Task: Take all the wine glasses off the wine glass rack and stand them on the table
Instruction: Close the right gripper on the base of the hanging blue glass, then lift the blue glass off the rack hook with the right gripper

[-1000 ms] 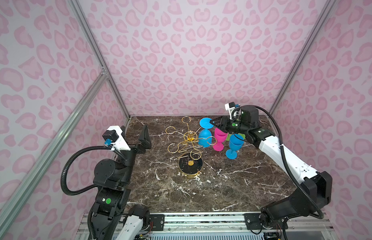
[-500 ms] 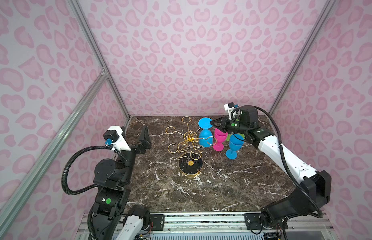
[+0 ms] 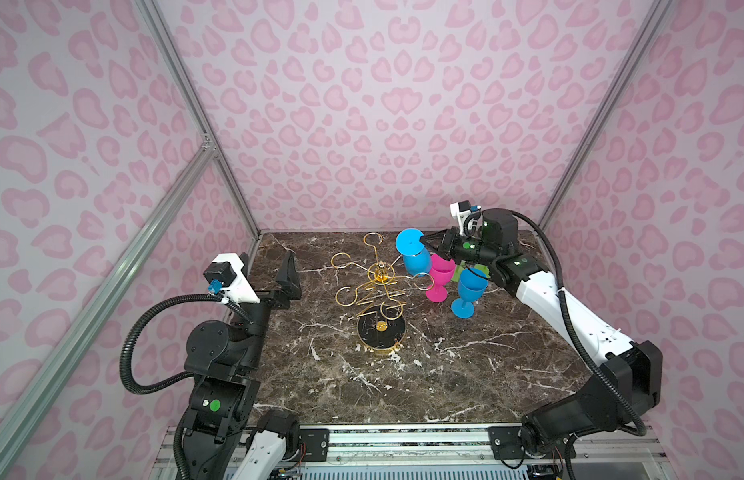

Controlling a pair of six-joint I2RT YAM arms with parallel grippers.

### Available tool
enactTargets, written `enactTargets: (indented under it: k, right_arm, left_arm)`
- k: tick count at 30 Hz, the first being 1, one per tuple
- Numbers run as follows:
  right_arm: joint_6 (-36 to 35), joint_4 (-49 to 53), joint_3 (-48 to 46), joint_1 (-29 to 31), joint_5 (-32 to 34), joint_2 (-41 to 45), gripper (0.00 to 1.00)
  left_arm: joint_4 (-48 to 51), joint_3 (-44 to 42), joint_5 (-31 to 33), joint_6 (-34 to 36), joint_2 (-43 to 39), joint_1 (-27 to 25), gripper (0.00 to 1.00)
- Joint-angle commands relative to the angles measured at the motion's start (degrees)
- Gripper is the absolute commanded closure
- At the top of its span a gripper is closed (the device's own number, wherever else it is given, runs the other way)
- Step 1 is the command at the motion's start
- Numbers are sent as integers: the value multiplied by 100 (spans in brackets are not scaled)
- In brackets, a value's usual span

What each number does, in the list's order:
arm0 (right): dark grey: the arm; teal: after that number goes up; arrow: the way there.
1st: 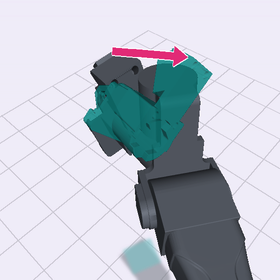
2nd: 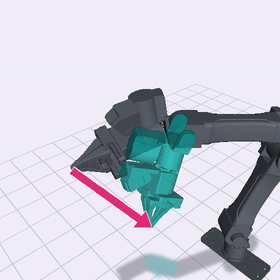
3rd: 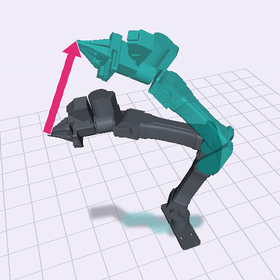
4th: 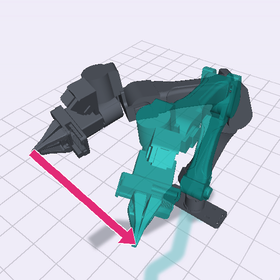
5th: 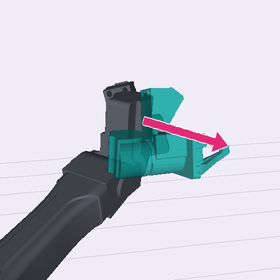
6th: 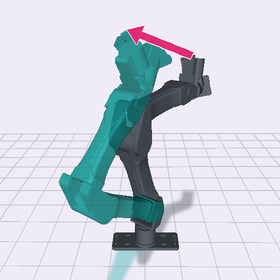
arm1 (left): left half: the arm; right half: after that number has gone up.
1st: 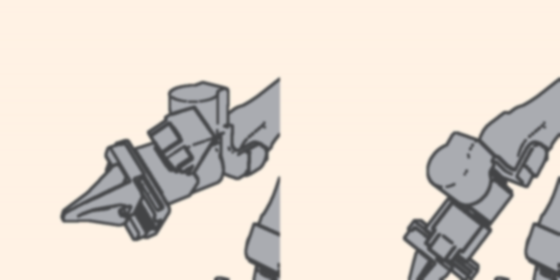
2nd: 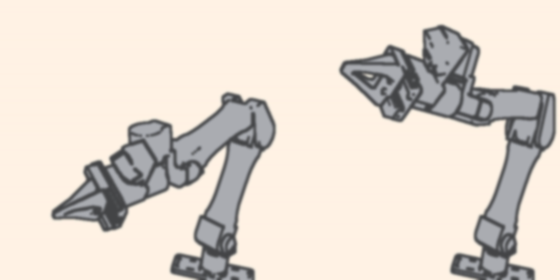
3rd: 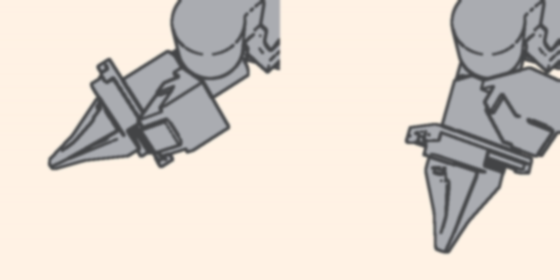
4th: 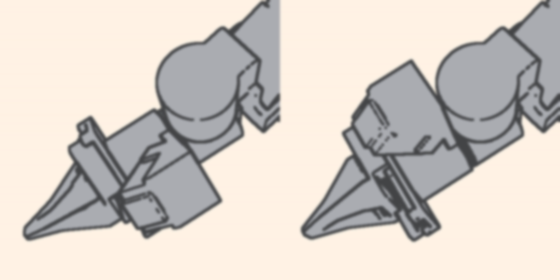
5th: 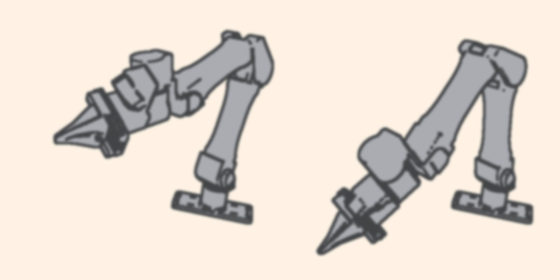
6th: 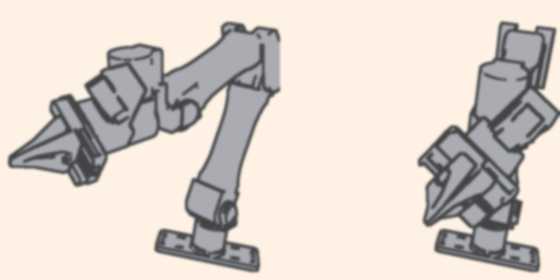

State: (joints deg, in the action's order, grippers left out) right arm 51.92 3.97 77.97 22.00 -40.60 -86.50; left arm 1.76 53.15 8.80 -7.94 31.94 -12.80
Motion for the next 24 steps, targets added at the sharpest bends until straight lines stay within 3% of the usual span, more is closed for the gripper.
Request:
enactTargets:
  k: [1, 11, 24]
  right_arm:
    - [300, -510, -102, -24, -179, 23, 100]
    - [748, -1016, -327, -25, -317, 163, 100]
    - [815, -959, -475, 96, -343, 304, 100]
  left_arm:
    - [-79, 47, 4, 21, -17, 5, 3]
    - [-88, 47, -5, 3, -48, -2, 3]
    - [-83, 56, -16, -20, -65, 2, 4]
